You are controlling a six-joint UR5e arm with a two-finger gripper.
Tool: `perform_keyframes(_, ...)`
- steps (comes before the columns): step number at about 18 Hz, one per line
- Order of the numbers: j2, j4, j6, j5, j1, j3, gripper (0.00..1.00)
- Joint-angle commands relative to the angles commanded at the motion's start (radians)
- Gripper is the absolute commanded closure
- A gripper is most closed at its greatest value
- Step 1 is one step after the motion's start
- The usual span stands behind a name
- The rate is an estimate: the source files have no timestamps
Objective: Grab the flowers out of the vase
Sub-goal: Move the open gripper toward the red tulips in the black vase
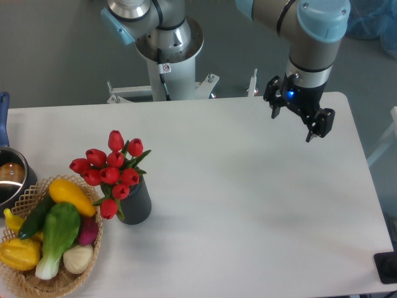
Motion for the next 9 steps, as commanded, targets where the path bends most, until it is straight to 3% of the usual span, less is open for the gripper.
perform_keyframes(7,0.006,-0.017,0.0,-0.008,-0.011,-0.021,0.0)
perform_keyframes(9,0.032,0.003,0.0,-0.029,-0.011,-0.081,0.0)
